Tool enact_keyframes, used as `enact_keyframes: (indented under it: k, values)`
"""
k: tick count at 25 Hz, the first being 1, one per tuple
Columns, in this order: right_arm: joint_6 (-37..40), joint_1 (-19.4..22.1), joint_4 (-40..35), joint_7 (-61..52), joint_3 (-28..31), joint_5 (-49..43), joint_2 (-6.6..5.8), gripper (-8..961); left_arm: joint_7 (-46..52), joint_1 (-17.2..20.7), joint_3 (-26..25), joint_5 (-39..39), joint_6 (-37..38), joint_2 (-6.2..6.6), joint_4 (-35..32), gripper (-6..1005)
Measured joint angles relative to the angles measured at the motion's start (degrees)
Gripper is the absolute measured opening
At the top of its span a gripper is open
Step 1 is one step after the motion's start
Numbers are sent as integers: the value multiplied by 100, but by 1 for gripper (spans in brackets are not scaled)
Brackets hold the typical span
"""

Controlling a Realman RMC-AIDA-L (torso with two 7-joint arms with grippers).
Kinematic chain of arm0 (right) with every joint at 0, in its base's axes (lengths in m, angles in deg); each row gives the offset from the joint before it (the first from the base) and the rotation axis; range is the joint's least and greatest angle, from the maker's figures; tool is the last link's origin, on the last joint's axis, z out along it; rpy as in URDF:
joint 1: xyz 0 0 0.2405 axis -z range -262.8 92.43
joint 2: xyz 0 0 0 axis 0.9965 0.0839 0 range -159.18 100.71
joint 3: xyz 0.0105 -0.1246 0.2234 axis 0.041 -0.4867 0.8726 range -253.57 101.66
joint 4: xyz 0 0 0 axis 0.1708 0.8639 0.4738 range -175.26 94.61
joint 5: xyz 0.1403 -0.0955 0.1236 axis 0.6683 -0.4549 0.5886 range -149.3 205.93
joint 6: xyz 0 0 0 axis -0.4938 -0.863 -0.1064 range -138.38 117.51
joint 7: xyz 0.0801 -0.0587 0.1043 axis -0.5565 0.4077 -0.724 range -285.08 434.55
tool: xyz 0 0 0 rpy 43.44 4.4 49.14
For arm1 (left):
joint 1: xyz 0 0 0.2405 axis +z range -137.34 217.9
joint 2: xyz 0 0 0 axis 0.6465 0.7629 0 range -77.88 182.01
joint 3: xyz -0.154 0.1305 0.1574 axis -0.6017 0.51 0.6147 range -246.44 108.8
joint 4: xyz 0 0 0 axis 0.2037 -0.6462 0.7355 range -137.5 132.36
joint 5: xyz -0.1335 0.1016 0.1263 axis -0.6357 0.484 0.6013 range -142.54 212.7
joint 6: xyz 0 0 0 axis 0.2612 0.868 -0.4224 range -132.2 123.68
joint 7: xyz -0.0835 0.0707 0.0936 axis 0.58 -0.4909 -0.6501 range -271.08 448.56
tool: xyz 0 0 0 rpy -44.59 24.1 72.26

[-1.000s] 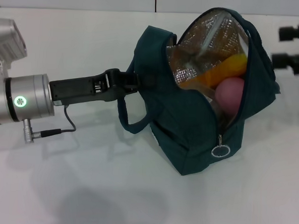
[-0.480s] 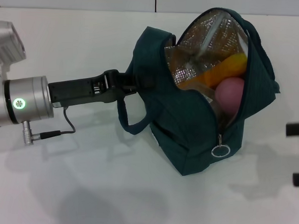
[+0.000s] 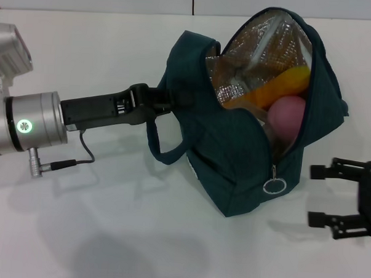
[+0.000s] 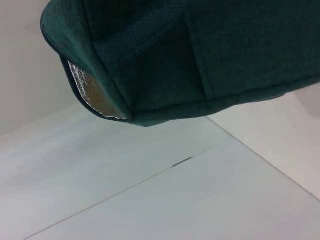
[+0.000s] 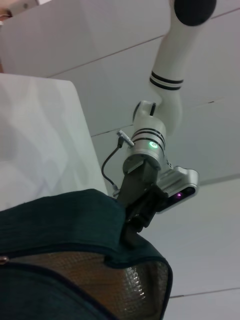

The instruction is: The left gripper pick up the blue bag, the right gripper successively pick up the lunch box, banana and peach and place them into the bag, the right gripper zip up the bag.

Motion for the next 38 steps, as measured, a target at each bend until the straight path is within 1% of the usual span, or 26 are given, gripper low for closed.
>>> enact_keyframes:
  k: [7, 14, 18, 24, 30, 32, 38]
  values:
    - [-495, -295, 711, 386, -74, -23, 17, 846, 0, -8, 0, -5, -8, 0, -1, 65]
    - [-903, -434, 956, 402, -570, 18, 49, 836, 6, -11, 0, -5, -13, -1, -1, 65]
    - [-932, -460, 990, 404, -603, 50, 62, 830, 9, -9, 0, -5, -16, -5, -1, 65]
    - [-996, -566, 1232, 473, -609, 110, 62, 821, -3, -2, 0, -13, -17, -9, 6, 65]
    - [-1044, -581, 1266, 495, -613, 113, 66, 750, 16, -6, 0, -13, -17, -9, -1, 66]
    - [-1086, -583, 1267, 495, -614, 142, 67, 603, 11, -6, 0, -13, -17, -9, 0, 66]
    - [-1199, -595, 1272, 467, -615, 168, 70, 486, 17, -6, 0, -14, -16, -9, 10, 66]
